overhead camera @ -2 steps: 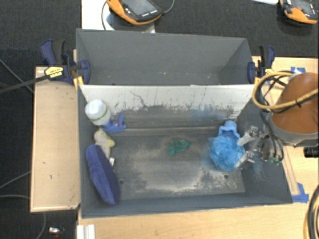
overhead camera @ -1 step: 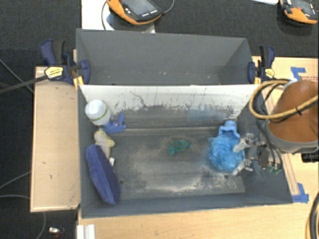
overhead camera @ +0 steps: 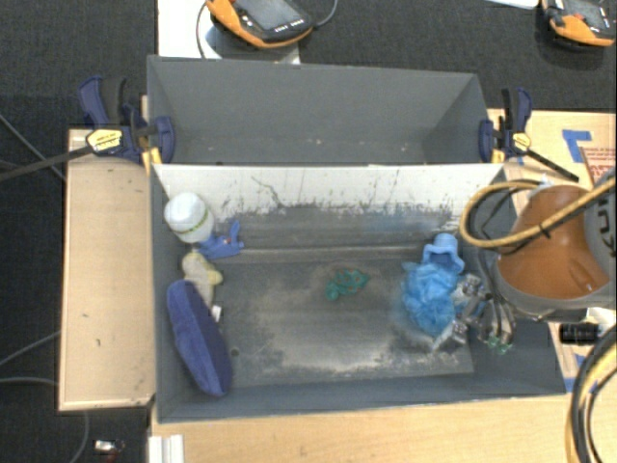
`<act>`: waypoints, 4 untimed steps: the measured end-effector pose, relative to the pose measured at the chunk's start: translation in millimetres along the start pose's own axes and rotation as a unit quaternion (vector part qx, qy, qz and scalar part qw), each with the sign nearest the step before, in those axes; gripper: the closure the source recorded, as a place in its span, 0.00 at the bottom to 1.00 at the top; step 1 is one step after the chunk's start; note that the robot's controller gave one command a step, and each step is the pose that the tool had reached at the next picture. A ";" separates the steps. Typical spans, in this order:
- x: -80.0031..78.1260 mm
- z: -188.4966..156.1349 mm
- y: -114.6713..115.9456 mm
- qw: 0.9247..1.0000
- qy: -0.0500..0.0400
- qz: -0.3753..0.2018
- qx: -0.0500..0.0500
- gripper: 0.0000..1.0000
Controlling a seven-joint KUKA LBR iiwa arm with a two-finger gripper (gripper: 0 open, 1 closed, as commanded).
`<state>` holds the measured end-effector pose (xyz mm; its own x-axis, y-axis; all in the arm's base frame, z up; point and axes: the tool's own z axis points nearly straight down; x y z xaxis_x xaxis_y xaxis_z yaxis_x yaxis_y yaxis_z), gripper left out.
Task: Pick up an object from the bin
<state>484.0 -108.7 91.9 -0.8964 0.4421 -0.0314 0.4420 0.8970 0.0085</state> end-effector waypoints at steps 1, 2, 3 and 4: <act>0.6 -19.6 0.4 0.999 0.000 -0.052 0.000 0.00; -1.9 3.2 -4.0 1.000 0.000 -0.013 0.000 0.00; -15.0 -27.7 9.4 1.000 0.001 -0.031 0.000 0.00; -7.8 -22.5 11.9 1.000 -0.002 -0.026 0.000 0.00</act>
Offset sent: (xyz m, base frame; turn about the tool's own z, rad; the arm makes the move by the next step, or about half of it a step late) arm -0.0013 -0.0063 -0.0197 0.0187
